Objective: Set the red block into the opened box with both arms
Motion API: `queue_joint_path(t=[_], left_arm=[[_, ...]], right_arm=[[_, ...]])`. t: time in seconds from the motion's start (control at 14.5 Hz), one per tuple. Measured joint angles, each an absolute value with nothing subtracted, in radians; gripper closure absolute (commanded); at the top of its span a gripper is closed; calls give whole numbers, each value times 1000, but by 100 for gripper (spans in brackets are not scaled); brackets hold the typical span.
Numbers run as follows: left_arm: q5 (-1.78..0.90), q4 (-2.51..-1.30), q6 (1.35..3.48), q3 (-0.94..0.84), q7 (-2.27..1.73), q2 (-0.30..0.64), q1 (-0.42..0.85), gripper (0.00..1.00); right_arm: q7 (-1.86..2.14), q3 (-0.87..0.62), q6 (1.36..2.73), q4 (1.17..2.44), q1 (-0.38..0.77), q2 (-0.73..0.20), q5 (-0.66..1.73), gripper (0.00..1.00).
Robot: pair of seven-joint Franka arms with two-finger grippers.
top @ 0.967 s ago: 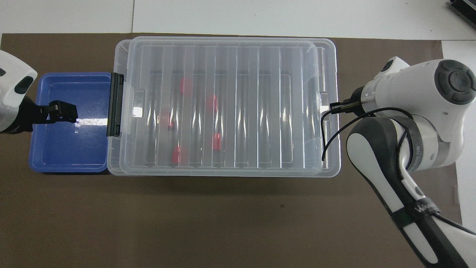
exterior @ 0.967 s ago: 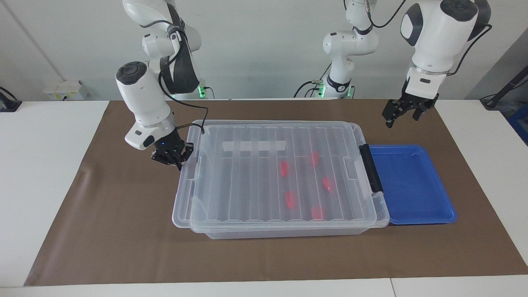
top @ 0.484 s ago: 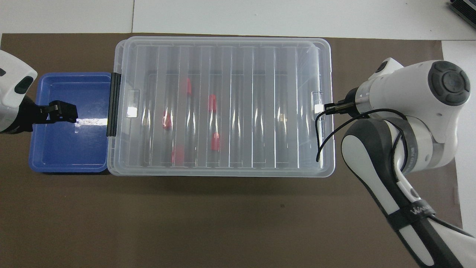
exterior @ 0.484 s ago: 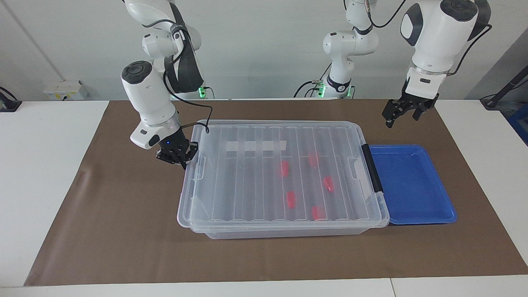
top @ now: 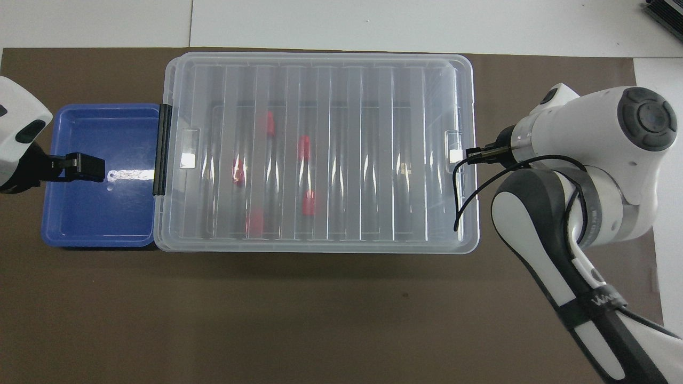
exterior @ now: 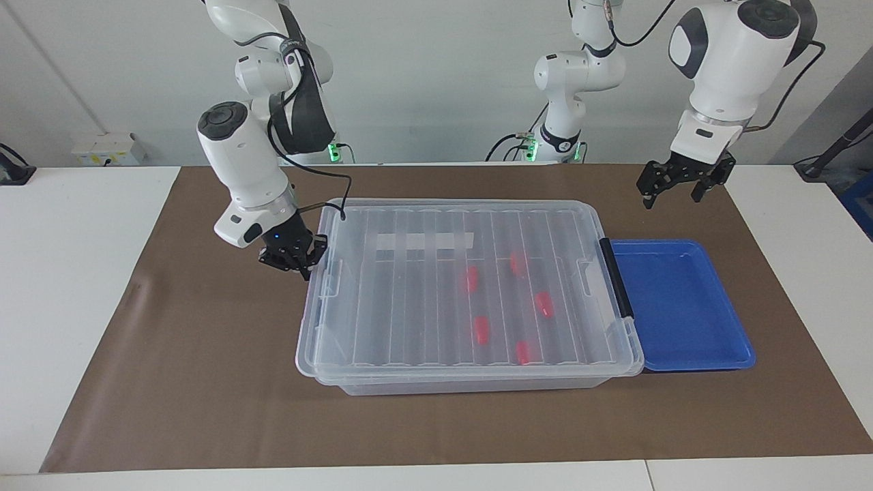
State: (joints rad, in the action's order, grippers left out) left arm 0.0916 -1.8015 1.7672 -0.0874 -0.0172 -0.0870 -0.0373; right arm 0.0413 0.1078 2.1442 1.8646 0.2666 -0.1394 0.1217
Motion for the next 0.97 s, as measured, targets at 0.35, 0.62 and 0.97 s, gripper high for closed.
queue_joint_path(t=[0.35,0.62,0.97], left_arm=[[84,-1818,1772,-93,33,-100,-56,0],[50,-1820,1772,-95,34,-100,-56,0],[10,-1821,1772,-95,34,-100,-56,0]], right_arm=[[41,116,2003,1806,213,-92,-7,6],[41,117,1895,1775,154,-21,-21,0],[-18,119,1656,1656,74,26,-21,0]])
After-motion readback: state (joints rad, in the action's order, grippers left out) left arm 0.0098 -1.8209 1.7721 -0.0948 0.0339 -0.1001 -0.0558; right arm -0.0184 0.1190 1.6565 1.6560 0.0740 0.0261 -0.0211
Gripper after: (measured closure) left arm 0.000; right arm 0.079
